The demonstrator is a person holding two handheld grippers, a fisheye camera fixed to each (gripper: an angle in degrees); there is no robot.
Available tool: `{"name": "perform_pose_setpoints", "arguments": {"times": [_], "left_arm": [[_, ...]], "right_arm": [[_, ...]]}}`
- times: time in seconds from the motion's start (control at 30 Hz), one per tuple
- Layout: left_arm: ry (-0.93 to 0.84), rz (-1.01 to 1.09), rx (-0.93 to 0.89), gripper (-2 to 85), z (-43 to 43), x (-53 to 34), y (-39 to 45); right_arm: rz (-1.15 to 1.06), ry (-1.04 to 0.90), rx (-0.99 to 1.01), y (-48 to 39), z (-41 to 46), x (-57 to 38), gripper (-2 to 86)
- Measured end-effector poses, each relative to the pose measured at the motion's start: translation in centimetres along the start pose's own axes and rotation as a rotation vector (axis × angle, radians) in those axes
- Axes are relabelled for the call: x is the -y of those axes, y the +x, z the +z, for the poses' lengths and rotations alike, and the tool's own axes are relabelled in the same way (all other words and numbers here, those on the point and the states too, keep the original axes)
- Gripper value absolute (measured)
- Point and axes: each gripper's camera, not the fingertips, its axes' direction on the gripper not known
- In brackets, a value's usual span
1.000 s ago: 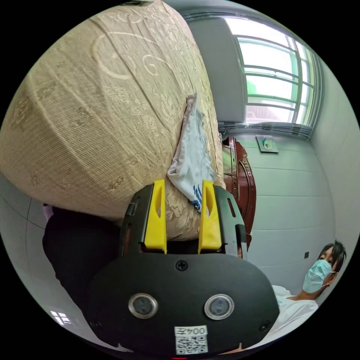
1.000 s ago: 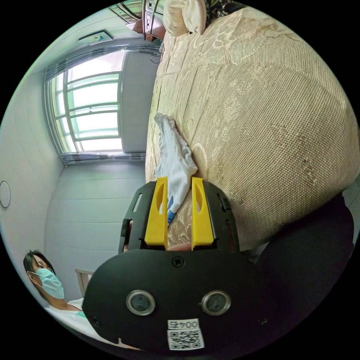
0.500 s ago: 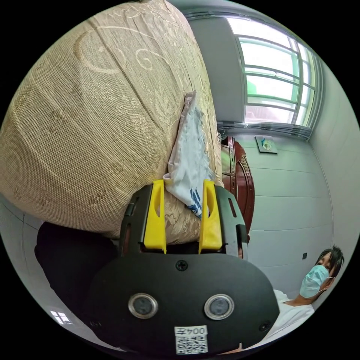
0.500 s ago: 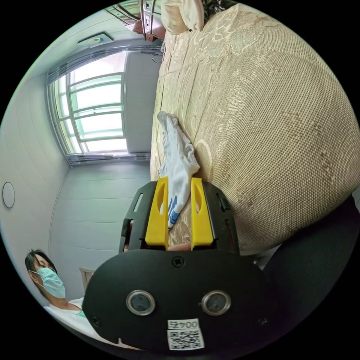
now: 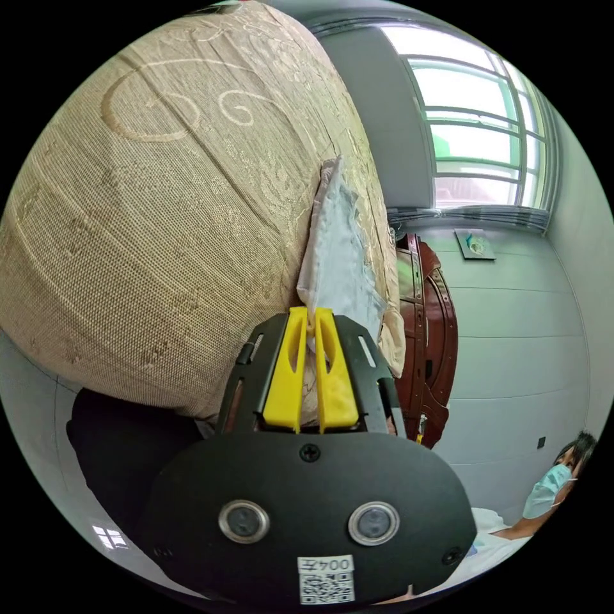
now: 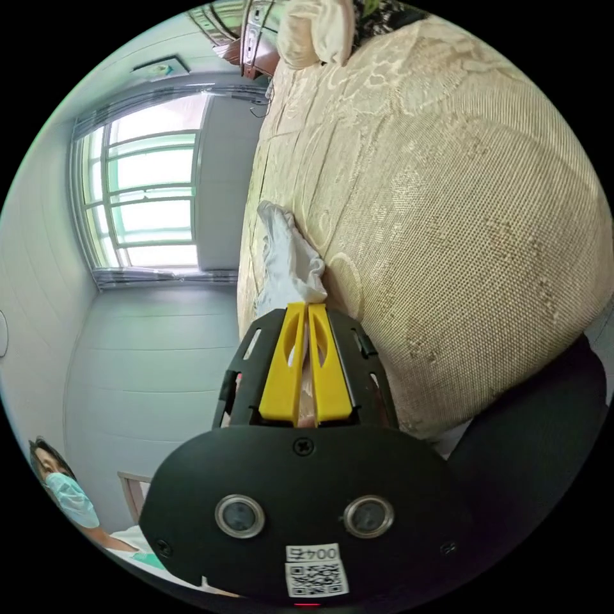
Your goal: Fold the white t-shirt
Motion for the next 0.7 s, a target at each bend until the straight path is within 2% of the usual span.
{"name": "perform_pose_setpoints", "arguments": {"times": [0.17, 0.27, 0.37, 0.43, 0.57, 0.7], "left_arm": [[-0.074, 0.041, 0.058, 2.4, -3.5, 3.3, 4.7], [-0.117, -0.041, -0.072, 2.5, -4.3, 5.0, 3.6], [-0.051, -0.097, -0.163, 2.3, -7.8, 6.0, 4.6], [0.000, -0.104, -0.144, 2.2, -10.8, 6.5, 6.6], [0.116, 0.039, -0.087, 1.5, -16.3, 8.1, 17.5], [0.078, 0.324, -0.132, 0.6, -13.5, 11.2, 33.7]], "right_arm": [[0.010, -0.050, -0.065, -0.3, -1.0, -1.6, -0.1], [0.076, -0.057, 0.029, 1.5, -0.8, -1.6, 1.2], [0.048, -0.031, 0.040, 0.2, -1.3, -1.0, 4.1], [-0.010, -0.023, 0.001, -1.5, -1.6, -0.6, 5.2], [-0.277, 0.061, -0.167, -8.4, -1.9, 0.1, 4.7], [-0.487, 0.031, -0.292, -13.7, 1.3, 1.1, 1.1]]}}
